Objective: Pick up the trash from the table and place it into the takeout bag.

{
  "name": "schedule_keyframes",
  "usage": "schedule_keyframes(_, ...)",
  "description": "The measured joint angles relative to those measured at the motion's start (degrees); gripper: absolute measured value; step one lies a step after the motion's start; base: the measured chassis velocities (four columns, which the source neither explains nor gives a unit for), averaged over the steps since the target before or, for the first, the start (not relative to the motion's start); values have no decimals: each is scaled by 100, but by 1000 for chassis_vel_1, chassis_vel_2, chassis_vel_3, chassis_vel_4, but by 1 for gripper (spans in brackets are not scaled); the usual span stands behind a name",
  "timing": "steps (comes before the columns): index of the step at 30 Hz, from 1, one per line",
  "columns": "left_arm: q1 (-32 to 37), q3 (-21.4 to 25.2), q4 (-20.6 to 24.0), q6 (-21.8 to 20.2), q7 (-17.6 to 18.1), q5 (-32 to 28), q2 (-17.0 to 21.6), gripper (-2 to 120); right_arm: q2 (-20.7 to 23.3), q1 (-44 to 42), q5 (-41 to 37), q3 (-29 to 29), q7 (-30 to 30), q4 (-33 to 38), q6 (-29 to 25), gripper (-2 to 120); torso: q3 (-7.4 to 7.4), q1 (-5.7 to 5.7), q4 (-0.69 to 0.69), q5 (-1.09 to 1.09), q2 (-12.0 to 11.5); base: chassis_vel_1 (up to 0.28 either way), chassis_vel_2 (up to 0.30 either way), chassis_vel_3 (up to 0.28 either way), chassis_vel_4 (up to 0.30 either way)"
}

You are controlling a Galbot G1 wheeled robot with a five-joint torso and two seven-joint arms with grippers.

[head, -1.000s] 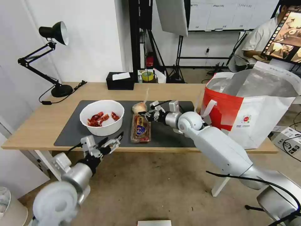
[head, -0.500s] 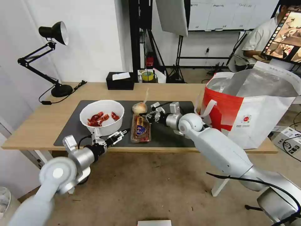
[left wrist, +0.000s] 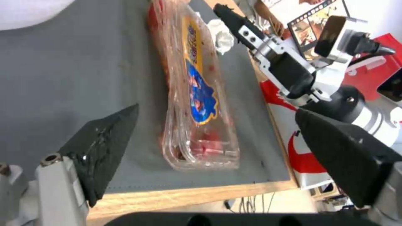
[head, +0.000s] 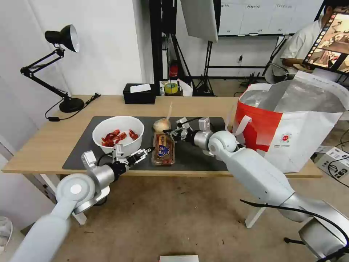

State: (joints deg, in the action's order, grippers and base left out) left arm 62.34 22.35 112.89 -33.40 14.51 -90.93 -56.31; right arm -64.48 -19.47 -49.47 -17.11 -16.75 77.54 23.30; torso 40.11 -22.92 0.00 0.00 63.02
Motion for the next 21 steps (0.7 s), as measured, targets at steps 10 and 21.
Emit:
schedule_keyframes(10, -98, -142, -123, 98, 43, 54, -179, 100, 6, -1, -19, 1, 5, 12, -5, 0, 0, 0, 0, 0, 0, 0, 0, 0, 0)
schedule_keyframes(21, -154, -233, -266, 165, 206, 293, -367, 100, 23, -43, -24, 12, 6, 19, -22, 0, 0, 1, 0, 0, 0, 0, 0, 0, 0)
